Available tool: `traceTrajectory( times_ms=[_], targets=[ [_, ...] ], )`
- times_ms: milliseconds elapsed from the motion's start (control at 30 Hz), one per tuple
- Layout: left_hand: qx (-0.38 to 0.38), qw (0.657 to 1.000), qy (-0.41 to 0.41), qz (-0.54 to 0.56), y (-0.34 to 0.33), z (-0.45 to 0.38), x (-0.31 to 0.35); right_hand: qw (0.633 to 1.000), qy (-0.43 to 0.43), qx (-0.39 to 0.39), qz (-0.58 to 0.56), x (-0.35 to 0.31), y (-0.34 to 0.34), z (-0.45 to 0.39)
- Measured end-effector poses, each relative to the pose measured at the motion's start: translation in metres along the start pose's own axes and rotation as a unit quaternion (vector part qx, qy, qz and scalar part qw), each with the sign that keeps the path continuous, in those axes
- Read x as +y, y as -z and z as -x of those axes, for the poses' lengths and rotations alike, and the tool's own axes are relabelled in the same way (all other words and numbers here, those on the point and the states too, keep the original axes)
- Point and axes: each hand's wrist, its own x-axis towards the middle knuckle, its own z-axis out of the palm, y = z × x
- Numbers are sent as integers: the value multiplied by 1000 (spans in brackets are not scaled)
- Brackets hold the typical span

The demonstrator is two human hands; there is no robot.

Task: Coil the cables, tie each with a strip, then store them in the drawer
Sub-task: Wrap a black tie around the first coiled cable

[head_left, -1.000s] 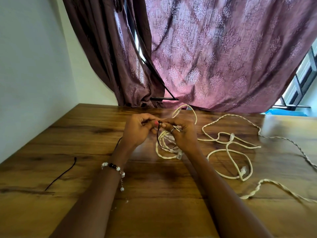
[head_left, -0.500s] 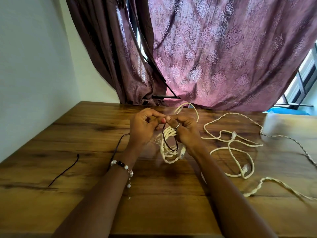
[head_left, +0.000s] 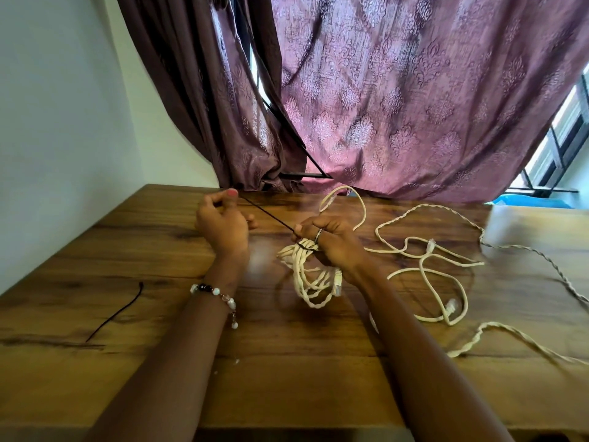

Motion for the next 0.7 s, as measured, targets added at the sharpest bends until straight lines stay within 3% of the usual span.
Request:
traceTrajectory(
  times_ms=[67,133,233,333,400,500,700],
  targets=[
    [5,999,40,21,2,-2,-3,1000,3,22,-2,5,0,-3],
    [-42,994,99,26,2,-3,-9,998,13,62,-15,12,2,-7],
    [-221,965,139,-14,-2,6,-10,988,17,147,-37,17,8,-12],
    [-434,894,73,-79,-8,26,-3,980,20,194,-46,20,13,-14],
    [-515,851,-9,-108,-11,38,-6,977,25,208,-46,23,16,-15],
    [-525,832,-103,-146,-10,40,-10,976,29,204,-65,25,15,-16],
    [-505,848,-51,-150,-10,42,-11,978,53,182,-82,17,12,-13]
  ],
)
